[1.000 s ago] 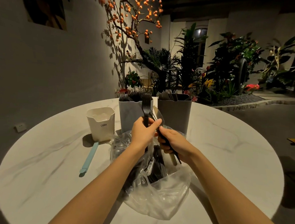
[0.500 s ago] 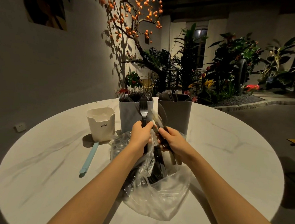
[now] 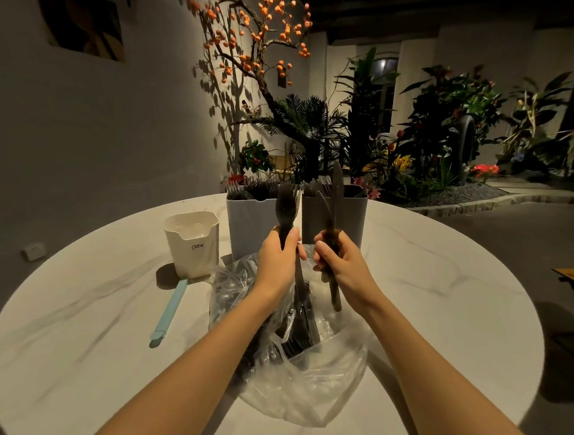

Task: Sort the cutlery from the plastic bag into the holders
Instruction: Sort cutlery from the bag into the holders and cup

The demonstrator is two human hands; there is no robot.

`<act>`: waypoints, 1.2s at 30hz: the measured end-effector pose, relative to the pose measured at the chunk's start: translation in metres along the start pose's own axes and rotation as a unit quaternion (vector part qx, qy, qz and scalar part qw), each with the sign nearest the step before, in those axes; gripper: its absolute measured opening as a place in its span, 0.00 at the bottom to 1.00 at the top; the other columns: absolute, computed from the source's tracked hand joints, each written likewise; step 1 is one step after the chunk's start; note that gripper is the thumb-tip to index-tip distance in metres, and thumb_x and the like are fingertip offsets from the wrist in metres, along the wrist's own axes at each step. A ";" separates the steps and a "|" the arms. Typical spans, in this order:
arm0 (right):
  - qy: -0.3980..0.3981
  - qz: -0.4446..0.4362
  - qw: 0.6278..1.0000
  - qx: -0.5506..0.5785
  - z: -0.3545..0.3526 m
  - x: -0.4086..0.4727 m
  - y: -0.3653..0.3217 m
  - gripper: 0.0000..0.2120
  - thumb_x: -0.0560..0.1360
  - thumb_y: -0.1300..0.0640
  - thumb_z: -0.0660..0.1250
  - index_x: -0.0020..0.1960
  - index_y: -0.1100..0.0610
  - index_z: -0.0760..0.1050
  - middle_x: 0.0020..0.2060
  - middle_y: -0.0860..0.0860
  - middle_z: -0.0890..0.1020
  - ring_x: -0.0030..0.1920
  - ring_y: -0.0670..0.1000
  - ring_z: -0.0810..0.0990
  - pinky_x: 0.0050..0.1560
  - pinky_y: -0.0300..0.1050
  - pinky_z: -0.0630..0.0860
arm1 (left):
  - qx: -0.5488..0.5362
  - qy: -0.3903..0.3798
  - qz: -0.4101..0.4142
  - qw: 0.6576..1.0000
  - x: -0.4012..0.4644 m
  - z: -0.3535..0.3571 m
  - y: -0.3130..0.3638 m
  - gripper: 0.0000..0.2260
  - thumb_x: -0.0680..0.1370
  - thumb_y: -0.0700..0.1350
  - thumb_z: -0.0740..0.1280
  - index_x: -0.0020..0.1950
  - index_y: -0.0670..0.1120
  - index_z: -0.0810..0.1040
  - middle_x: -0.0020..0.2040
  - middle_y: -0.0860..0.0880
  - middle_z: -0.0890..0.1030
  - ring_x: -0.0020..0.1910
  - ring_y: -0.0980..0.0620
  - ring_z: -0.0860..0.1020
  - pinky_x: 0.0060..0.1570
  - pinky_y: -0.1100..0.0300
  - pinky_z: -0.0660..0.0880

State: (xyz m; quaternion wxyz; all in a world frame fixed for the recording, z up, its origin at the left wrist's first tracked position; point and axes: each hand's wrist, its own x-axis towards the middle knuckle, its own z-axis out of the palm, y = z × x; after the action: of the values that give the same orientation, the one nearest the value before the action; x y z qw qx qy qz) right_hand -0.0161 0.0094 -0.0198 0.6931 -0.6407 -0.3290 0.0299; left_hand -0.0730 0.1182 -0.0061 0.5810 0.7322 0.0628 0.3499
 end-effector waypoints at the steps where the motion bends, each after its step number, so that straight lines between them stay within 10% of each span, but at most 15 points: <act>1: -0.001 -0.004 1.000 0.003 0.000 0.000 0.000 0.04 0.81 0.59 0.60 0.53 0.56 0.73 0.36 0.51 0.78 0.36 0.43 0.77 0.41 0.35 0.77 | 0.006 -0.003 0.009 1.000 -0.001 0.000 -0.001 0.11 0.84 0.47 0.57 0.44 0.46 0.72 0.32 0.51 0.76 0.36 0.54 0.75 0.47 0.58 0.73; 24: 0.041 0.081 0.996 -0.020 0.007 0.026 -0.013 0.16 0.82 0.49 0.56 0.39 0.56 0.66 0.28 0.50 0.67 0.28 0.45 0.66 0.28 0.33 0.66 | 0.023 0.001 -0.031 0.999 0.023 0.003 0.002 0.13 0.84 0.47 0.55 0.45 0.43 0.73 0.32 0.51 0.78 0.38 0.52 0.78 0.46 0.61 0.74; 36: 0.050 0.047 0.997 -0.025 -0.010 0.076 -0.052 0.19 0.84 0.52 0.52 0.41 0.58 0.74 0.28 0.50 0.71 0.30 0.46 0.71 0.37 0.41 0.71 | -0.056 -0.060 -0.123 0.989 0.071 0.017 0.033 0.11 0.84 0.49 0.56 0.54 0.42 0.69 0.31 0.50 0.68 0.26 0.56 0.66 0.26 0.65 0.67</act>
State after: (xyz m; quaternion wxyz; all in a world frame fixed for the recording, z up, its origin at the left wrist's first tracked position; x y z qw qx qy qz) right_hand 0.0287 0.0265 0.0598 0.6905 -0.6729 -0.2643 0.0219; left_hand -0.0206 0.1296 0.0527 0.6623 0.7050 0.0974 0.2343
